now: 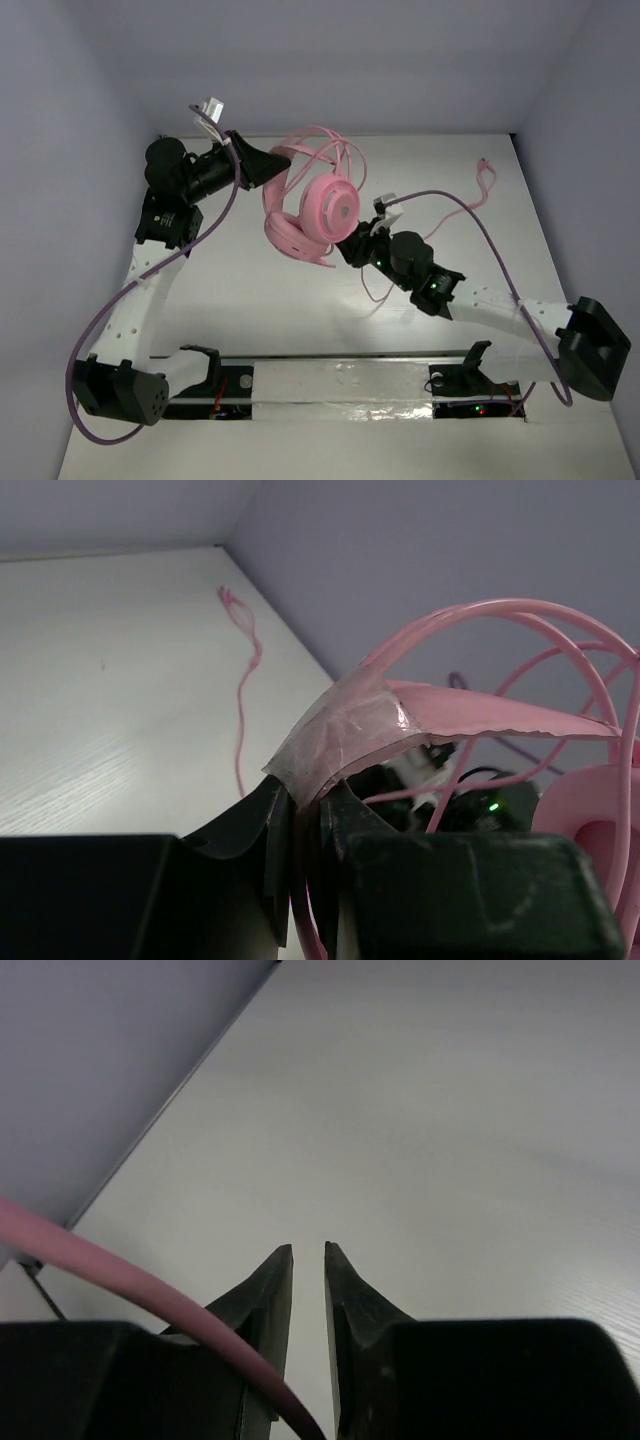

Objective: Wrap the headphones

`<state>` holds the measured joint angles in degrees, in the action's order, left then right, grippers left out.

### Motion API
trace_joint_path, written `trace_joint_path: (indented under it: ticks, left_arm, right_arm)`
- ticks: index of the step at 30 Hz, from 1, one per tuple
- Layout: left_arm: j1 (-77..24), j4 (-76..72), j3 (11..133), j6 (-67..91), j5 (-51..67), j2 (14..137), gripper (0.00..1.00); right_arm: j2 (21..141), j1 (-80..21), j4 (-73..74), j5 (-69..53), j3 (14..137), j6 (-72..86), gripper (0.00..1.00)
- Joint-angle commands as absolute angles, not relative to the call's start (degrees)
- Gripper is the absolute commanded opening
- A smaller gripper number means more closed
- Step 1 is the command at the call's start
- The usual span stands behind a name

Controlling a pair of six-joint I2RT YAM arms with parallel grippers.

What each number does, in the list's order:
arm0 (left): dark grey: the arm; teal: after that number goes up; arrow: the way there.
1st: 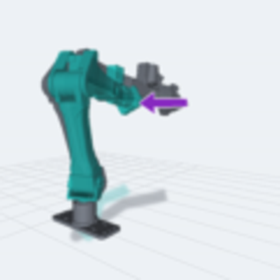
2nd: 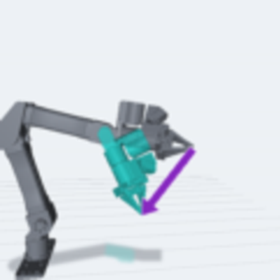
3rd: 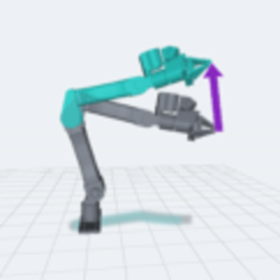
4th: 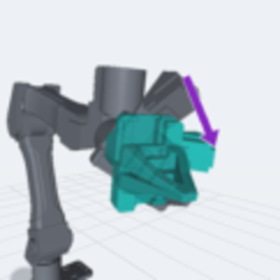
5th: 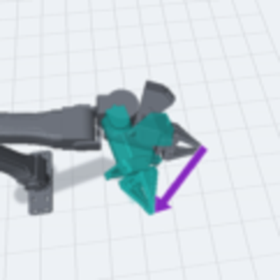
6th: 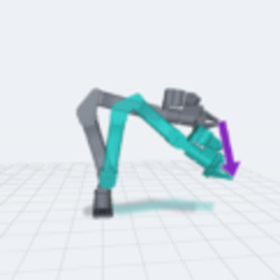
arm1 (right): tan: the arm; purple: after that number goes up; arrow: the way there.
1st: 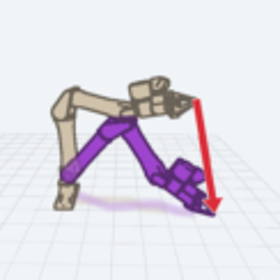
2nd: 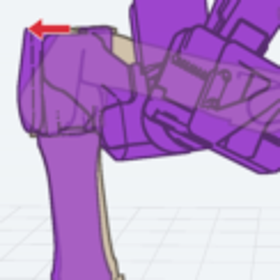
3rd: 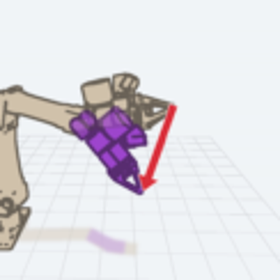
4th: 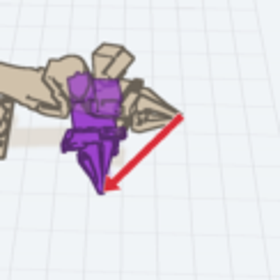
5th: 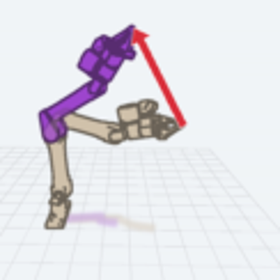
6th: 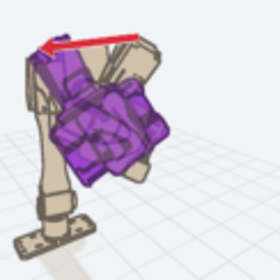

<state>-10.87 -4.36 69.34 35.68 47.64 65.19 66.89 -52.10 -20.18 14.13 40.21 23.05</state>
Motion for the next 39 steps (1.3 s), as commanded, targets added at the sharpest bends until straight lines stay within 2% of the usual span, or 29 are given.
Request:
trace_joint_path:
  ticks: [1, 7, 13, 17, 23, 28, 34, 39]
  left_arm:
    - [-10.9, -19.3, 69.6, 50.0, 45.9, 63.2, 0.0]
    - [-10.9, -19.3, 70.8, 52.4, 38.5, 61.8, 0.0]
    - [-10.9, -24.4, 66.1, 60.8, 26.9, 59.5, 0.0]
    - [-12.1, -27.1, 62.2, 64.8, 17.1, 57.7, 0.0]
    - [-16.1, -23.7, 62.6, 61.3, -3.8, 58.3, 0.0]
    - [-18.3, -19.6, 64.9, 50.2, -16.3, 61.7, 0.0]
    - [-22.8, -18.0, 65.7, 38.1, -27.2, 63.7, 0.0]
    - [-27.8, -16.7, 66.4, 29.5, -37.8, 65.6, 0.0]
  right_arm:
    - [71.0, -51.9, -35.7, 9.3, 38.0, 28.6, 0.26]
    - [79.8, -51.9, -48.0, 0.9, 36.5, 33.5, 0.3]
    - [87.8, -52.7, -54.3, -4.7, 35.9, 37.9, 0.36]
    - [93.1, -58.2, -49.9, -4.8, 41.1, 37.2, 0.39]
    - [97.7, -67.2, -44.5, -5.4, 47.6, 37.4, 0.37]
    - [93.0, -71.0, -44.3, -7.4, 44.2, 37.5, 0.34]
    - [79.9, -72.2, -43.0, -11.9, 38.1, 38.0, 0.31]
    - [68.7, -72.2, -29.4, -12.8, 41.5, 34.6, 0.27]
